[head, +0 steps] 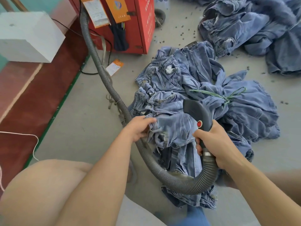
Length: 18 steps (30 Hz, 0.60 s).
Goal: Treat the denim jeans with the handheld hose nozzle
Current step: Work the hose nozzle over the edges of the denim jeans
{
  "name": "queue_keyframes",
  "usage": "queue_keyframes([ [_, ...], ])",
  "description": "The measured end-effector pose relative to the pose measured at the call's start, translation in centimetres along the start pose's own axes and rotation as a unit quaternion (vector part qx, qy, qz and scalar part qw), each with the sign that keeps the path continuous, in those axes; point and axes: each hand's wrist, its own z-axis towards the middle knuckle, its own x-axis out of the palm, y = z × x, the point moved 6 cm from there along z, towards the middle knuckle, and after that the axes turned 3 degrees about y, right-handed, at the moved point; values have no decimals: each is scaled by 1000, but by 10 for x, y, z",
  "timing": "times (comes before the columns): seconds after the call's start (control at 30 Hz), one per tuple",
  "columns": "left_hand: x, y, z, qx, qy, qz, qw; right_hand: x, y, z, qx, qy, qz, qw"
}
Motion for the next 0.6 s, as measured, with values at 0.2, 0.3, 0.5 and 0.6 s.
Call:
queue_keyframes([
  [0.2, 33, -33, -12, 74, 98, -218, 968, 36, -11, -31, -12, 46, -52, 997],
  [0.3, 45, -34, -17, 70, 122, -243, 960, 51, -18, -30, -10, 41, -129, 991],
  [0.5, 45, -34, -20, 75, 132, -230, 961, 15, -5, -1, 2, -49, -62, 997],
  [0.6, 46, -41, -18, 62, 126, -223, 965, 34, -13, -26, 3, 0, -101, 995],
])
